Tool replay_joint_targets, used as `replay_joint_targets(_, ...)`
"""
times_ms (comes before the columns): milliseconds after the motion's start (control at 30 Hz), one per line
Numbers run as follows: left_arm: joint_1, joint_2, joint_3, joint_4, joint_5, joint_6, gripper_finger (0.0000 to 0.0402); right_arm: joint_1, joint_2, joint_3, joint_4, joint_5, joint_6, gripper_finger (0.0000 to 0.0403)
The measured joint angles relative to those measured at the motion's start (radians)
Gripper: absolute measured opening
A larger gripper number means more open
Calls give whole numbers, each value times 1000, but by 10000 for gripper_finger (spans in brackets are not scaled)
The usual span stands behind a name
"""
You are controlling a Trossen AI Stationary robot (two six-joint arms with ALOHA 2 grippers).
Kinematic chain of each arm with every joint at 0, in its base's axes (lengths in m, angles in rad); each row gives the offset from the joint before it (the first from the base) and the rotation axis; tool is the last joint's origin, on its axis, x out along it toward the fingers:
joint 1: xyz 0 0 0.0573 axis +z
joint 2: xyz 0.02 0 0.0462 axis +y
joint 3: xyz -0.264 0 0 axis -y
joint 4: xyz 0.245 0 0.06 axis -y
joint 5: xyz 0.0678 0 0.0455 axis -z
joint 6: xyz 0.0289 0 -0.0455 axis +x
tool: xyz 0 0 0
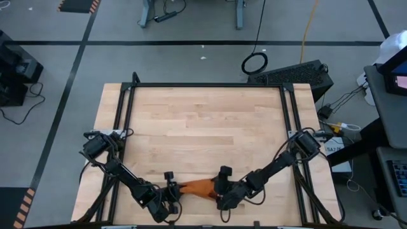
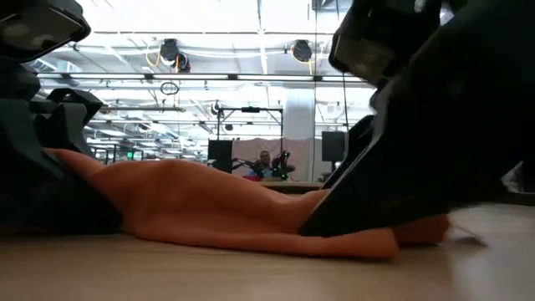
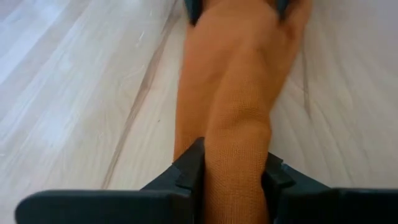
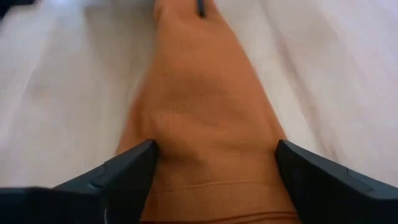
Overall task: Roll towel
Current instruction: Roll the brown towel
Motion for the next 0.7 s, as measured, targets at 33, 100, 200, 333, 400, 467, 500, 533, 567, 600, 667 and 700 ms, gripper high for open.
replay_joint_targets(33, 0, 0, 0, 0, -1, -1, 86, 0, 11, 0, 2, 25, -1, 325)
replay_joint_targets(100, 0, 0, 0, 11, -1, 1, 86, -1, 25, 3, 6, 41, 2, 324)
replay_joint_targets(200, 0, -1, 7, 13, -5, 24, 86, -2, 31, 3, 20, 50, -26, 307)
replay_joint_targets(333, 0, -5, 14, 9, -8, 53, 86, 4, 31, 2, 20, 60, -98, 242)
replay_joint_targets(400, 0, -16, 14, -3, -21, 52, 86, 10, 30, 2, 14, 63, -126, 198)
replay_joint_targets(467, 0, -29, 14, -18, -40, 55, 86, 12, 30, 2, 12, 66, -161, 154)
replay_joint_targets(500, 0, -37, 14, -27, -52, 61, 86, 13, 26, 2, 9, 67, -179, 133)
replay_joint_targets(533, 0, -47, 14, -31, -60, 66, 86, 13, 20, 1, 0, 64, -197, 113)
replay_joint_targets(567, 2, -55, 14, -35, -70, 83, 86, 12, 11, 0, -11, 63, -212, 93)
replay_joint_targets(600, 2, -62, 14, -41, -74, 102, 86, 12, -1, -2, -25, 63, -225, 75)
replay_joint_targets(667, 3, -67, 14, -43, -77, 142, 86, 10, -31, -3, -58, 79, -252, 42)
replay_joint_targets(700, 3, -67, 14, -44, -77, 157, 86, 10, -50, -3, -77, 91, -265, 29)
